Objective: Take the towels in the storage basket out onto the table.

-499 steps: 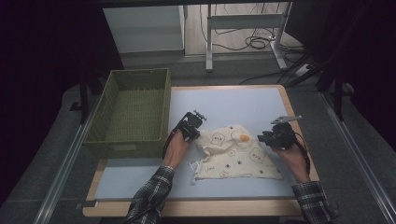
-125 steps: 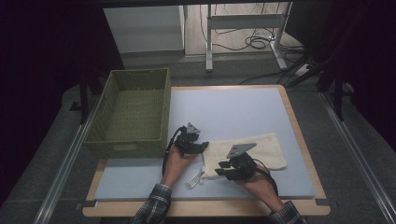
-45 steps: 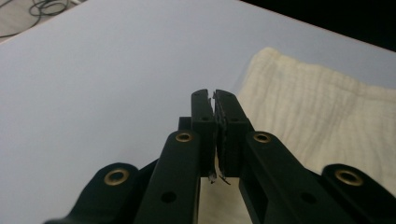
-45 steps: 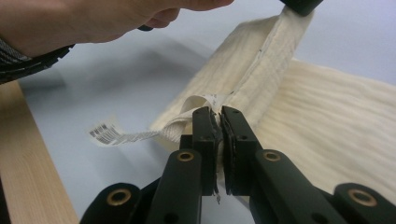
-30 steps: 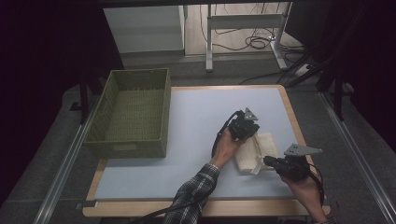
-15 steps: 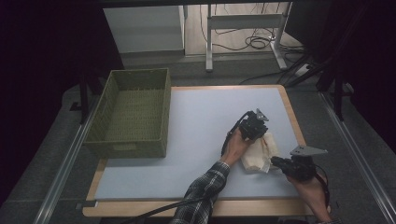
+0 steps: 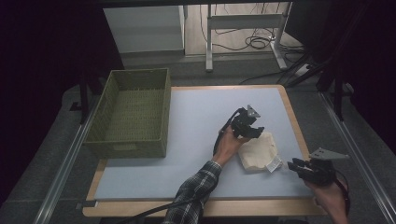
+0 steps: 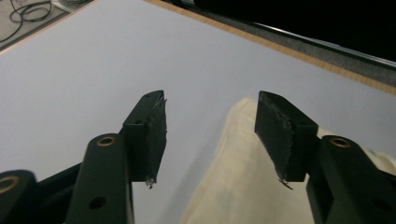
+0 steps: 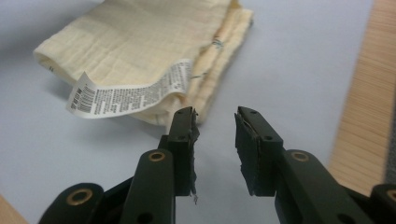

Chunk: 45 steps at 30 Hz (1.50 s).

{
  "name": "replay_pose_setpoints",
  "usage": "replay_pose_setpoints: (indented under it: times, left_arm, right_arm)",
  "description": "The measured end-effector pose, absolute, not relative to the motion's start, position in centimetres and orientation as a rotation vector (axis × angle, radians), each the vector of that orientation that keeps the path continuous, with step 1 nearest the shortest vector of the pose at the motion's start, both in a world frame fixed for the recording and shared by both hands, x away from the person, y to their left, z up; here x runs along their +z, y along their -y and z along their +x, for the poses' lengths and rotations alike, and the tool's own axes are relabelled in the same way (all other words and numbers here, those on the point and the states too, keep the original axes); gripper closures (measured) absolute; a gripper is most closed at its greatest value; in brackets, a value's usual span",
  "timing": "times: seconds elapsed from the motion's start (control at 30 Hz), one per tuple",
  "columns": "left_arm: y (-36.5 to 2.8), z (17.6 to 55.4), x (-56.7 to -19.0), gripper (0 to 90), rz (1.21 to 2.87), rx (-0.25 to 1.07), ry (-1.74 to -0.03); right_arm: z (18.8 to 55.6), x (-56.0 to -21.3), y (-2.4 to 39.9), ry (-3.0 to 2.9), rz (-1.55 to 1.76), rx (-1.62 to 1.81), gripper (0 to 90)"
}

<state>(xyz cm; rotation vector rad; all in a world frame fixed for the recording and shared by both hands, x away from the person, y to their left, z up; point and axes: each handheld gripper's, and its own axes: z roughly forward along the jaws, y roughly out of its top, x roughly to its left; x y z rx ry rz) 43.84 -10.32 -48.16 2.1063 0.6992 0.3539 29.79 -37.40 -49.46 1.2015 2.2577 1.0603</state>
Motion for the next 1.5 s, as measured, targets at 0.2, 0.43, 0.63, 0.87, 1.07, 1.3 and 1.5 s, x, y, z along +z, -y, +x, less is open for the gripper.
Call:
replay_pose_setpoints:
  times: [0.2,0.43,0.63,0.87,1.07,1.3,1.5]
  left_arm:
    - [8.3,43.1,-48.5,36.1,2.125,0.363,-0.720]
    - [6.0,42.5,-49.3,29.0,2.097,0.344,-0.759]
    - [4.9,41.9,-49.8,26.4,2.096,0.351,-0.762]
    - [4.1,41.5,-49.5,26.1,2.071,0.359,-0.775]
    - [4.3,41.5,-49.5,25.5,2.066,0.357,-0.784]
    - [4.2,41.7,-50.0,28.2,2.105,0.366,-0.793]
    - [4.1,42.0,-50.3,33.5,2.135,0.349,-0.790]
  right_arm:
    - [29.9,-47.9,37.6,-2.240,1.204,1.087,73.3]
    - [33.3,-48.0,33.8,-2.297,1.163,1.087,70.8]
    - [36.2,-50.2,31.7,-2.337,1.196,0.984,73.7]
    - [35.7,-50.0,31.7,-2.306,1.178,0.959,89.6]
    - [35.6,-49.4,33.1,-2.281,1.208,0.956,89.1]
    - [35.0,-49.4,33.6,-2.266,1.216,0.972,76.3]
    - [32.8,-48.7,33.5,-2.299,1.198,0.957,64.3]
